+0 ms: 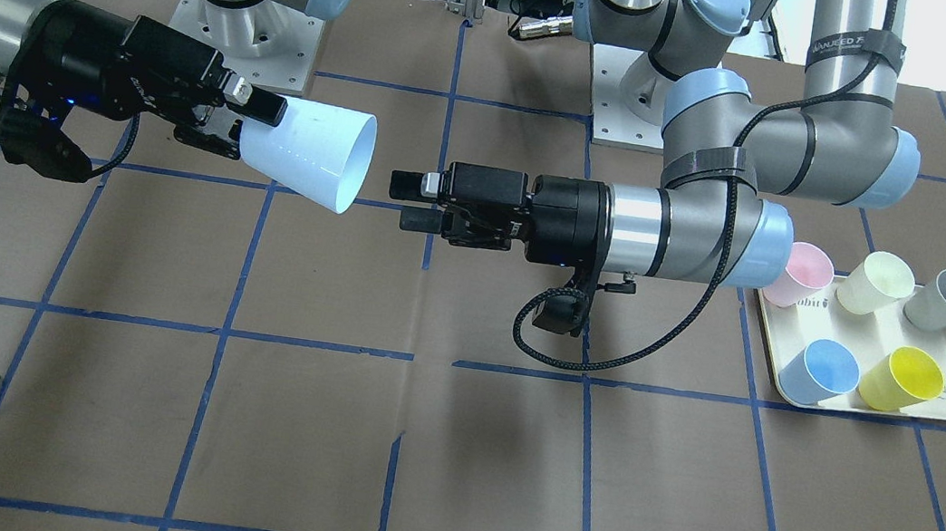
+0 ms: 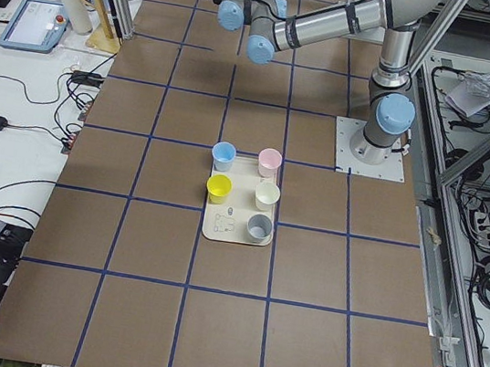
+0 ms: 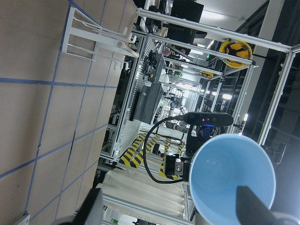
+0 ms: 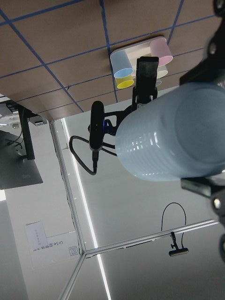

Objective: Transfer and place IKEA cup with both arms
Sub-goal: 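Carry the cup toward the center while the left gripper reaches toward it, then close the left gripper on the cup's open rim beside the right gripper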

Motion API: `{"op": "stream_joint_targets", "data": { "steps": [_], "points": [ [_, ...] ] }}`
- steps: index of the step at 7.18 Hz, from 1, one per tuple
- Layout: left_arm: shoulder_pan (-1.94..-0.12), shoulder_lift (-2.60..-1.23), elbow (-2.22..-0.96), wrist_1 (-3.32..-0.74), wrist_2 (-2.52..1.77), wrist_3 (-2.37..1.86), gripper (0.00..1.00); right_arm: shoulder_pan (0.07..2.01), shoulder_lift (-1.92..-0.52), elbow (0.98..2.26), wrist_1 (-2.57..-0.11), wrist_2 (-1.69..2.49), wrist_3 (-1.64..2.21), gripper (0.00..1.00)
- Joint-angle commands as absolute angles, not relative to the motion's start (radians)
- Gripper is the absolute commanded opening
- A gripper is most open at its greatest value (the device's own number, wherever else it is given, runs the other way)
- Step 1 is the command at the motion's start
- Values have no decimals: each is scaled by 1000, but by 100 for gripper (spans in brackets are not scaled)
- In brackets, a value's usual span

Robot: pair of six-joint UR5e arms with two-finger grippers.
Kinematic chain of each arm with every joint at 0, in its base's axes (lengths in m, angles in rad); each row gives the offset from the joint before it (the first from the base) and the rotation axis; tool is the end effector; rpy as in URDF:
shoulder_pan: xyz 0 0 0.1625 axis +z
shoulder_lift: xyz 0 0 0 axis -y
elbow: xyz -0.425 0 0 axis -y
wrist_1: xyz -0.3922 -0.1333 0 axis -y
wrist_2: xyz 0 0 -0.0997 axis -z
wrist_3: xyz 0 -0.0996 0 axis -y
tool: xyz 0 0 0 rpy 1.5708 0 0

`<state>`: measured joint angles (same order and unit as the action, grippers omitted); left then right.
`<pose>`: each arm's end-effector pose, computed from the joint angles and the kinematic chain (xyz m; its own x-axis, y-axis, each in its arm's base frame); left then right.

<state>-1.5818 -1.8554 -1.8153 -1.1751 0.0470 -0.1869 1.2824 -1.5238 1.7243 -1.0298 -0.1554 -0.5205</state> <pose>-0.2389 -0.5535 0.3545 -0.0496 -0.3142 0.9481 0.0017 0.9492 0.3147 0.0892 -0.5140 0.4302 -0.0684 0.2416 -0.9680 0.2026 0.9534 0.2236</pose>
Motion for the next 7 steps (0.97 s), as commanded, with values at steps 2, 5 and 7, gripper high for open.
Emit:
{"op": "stream_joint_targets", "data": {
  "steps": [2,5,7],
  "points": [
    [-1667,-1868,-1842,-1051,-38,-263,71,1308,-1526,1720,-1029,-149,-514,0],
    [-1670,-1862,-1839,-1023,-83,-325,72,1310,-1523,1718,-1029,-158,-515,0],
    [-1657,-1868,-1826,-1017,-74,-321,60,1309,-1526,1715,-1025,-158,-512,0]
  ]
}}
